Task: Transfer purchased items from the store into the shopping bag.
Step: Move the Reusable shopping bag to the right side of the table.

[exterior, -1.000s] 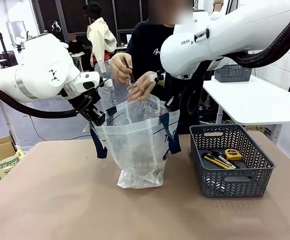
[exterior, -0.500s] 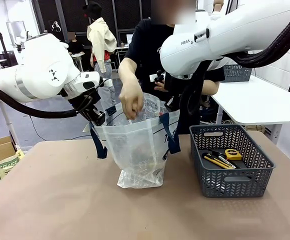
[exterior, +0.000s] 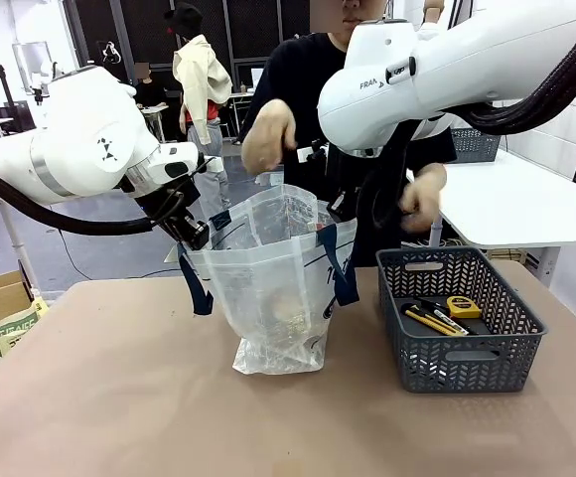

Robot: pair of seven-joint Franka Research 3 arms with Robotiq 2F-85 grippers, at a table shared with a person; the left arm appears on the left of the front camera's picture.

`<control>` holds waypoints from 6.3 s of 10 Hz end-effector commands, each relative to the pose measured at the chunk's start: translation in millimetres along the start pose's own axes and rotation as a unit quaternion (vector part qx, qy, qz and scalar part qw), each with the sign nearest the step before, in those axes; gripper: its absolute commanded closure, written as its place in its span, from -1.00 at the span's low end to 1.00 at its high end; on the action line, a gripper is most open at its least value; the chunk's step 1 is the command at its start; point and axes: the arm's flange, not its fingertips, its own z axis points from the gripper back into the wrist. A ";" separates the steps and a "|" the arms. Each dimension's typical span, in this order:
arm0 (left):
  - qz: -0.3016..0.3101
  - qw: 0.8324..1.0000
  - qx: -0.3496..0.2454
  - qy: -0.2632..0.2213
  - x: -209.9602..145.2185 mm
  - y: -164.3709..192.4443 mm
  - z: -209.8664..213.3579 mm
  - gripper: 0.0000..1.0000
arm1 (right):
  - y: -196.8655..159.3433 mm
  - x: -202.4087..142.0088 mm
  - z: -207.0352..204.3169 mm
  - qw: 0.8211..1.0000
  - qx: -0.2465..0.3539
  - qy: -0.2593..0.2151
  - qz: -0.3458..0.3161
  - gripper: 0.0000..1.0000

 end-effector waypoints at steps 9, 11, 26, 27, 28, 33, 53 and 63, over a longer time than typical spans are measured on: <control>0.003 1.000 0.001 -0.003 0.0 0.9 1.0 1.00 | -0.8 -0.7 -0.6 1.000 0.000 0.001 -0.001 1.00; 0.003 1.000 0.001 -0.003 0.0 0.9 1.0 1.00 | -0.8 -0.7 -0.6 1.000 0.000 0.001 -0.001 1.00; 0.003 1.000 0.001 -0.003 0.0 0.9 1.0 1.00 | -0.8 -0.7 -0.6 1.000 0.000 0.001 -0.001 1.00; 0.003 1.000 0.001 -0.003 0.0 0.9 1.0 1.00 | -0.8 -0.7 -0.6 1.000 0.000 0.001 -0.001 1.00; 0.003 1.000 0.001 -0.003 0.0 0.9 1.0 1.00 | -0.8 -0.7 -0.6 1.000 0.000 0.001 -0.001 1.00; 0.003 1.000 0.001 -0.003 0.0 0.9 1.0 1.00 | -0.8 -0.7 -0.6 1.000 0.000 0.001 -0.001 1.00; 0.003 1.000 0.001 -0.003 0.0 0.9 1.0 1.00 | -0.8 -0.7 -0.6 1.000 0.000 0.001 -0.001 1.00; 0.003 1.000 0.001 -0.003 0.0 0.9 1.0 1.00 | -0.8 -0.7 -0.6 1.000 0.000 0.001 -0.001 1.00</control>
